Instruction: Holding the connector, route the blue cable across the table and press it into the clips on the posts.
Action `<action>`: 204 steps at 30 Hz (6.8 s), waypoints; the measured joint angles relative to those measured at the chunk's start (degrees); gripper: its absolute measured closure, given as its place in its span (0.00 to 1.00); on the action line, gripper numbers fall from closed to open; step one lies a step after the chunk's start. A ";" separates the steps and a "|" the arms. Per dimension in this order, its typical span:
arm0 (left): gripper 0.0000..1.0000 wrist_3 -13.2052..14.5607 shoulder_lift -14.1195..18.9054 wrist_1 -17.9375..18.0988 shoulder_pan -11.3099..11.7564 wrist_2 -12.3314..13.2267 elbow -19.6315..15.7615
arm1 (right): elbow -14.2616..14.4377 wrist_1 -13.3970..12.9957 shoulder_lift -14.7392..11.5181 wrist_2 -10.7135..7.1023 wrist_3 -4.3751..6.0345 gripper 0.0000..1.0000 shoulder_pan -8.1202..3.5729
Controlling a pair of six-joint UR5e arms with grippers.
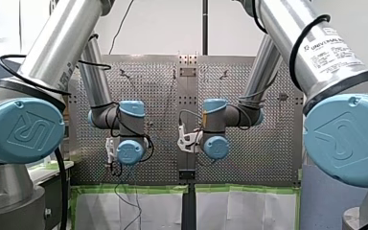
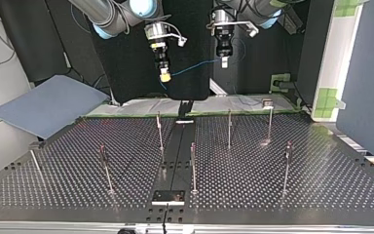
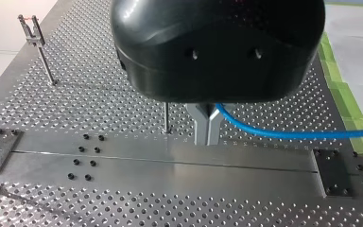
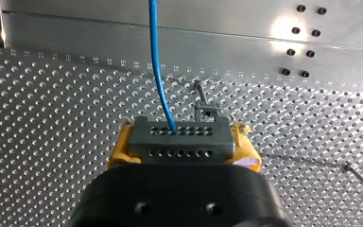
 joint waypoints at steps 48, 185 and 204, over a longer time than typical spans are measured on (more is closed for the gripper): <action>1.00 0.00 0.00 0.00 0.00 0.00 0.00 | 0.00 0.00 0.00 0.00 0.00 1.00 0.00; 1.00 0.53 0.53 -1.50 -5.52 -7.49 -1.93 | -0.44 3.52 5.36 0.18 -0.35 1.00 2.29; 1.00 -2.02 6.03 -6.42 -3.73 -12.65 -0.47 | -4.90 9.61 -0.31 -0.03 2.08 1.00 2.57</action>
